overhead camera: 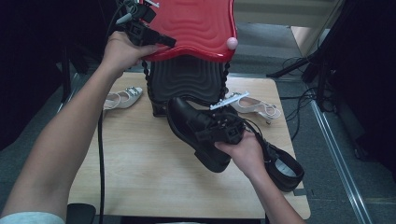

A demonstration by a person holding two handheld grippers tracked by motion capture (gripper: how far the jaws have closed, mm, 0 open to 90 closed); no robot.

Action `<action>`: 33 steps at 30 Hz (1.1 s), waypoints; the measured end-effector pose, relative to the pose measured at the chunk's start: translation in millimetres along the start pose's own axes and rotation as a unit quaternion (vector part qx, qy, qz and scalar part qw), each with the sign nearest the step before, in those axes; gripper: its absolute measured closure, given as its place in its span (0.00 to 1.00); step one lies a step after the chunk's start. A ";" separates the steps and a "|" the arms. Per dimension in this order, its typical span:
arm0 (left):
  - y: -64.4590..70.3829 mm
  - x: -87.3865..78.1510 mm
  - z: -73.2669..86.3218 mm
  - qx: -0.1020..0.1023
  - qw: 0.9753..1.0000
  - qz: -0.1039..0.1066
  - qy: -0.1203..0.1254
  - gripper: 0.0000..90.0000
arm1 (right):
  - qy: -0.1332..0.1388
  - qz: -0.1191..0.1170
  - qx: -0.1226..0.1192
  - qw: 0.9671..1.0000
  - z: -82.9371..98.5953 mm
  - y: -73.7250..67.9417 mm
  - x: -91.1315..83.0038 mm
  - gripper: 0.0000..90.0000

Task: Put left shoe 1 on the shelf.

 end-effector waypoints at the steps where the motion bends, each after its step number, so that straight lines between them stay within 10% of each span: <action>1: -0.2 0.5 0.4 0.001 1.000 -0.005 -0.005 1.00 | 0.006 0.008 -0.001 1.000 -10.5 1.6 -3.0 0.97; 13: -0.4 1.4 0.4 0.004 1.000 -0.013 -0.008 1.00 | 0.069 0.031 0.013 0.997 -62.2 22.9 3.7 0.97; 33: -0.2 0.2 2.0 -0.003 1.000 -0.006 -0.012 1.00 | 0.152 0.139 -0.005 0.979 -122.0 48.1 56.0 0.97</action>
Point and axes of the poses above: each handheld gripper's, and its own axes: x roughly forward along the jaws, z roughly out of its underside, y roughly to its right, the point moved 7 cm from there along x, roughly forward along the jaws, and after that the axes turned 6 degrees about -y, right-handed, at the moved point
